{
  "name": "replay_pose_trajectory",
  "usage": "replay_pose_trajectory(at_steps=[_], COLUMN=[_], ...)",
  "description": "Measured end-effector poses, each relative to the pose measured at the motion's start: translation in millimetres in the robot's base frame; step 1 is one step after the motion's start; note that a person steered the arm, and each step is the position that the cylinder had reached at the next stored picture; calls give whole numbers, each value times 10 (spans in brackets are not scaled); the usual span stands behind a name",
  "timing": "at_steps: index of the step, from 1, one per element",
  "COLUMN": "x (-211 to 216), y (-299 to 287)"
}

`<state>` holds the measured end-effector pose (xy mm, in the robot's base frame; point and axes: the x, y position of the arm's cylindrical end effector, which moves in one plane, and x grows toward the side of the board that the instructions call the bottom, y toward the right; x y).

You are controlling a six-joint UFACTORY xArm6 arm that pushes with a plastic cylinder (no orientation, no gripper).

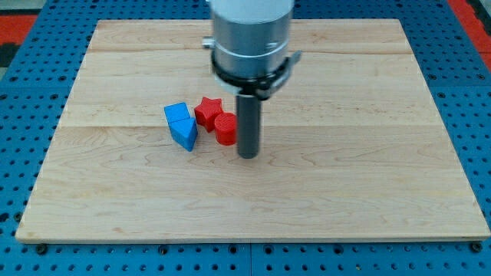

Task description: Move red circle above red star

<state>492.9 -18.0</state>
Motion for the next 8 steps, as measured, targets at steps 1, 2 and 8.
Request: replay_pose_trajectory(at_steps=[1, 2, 8], x=[-405, -756, -1152], y=[-291, -22, -143])
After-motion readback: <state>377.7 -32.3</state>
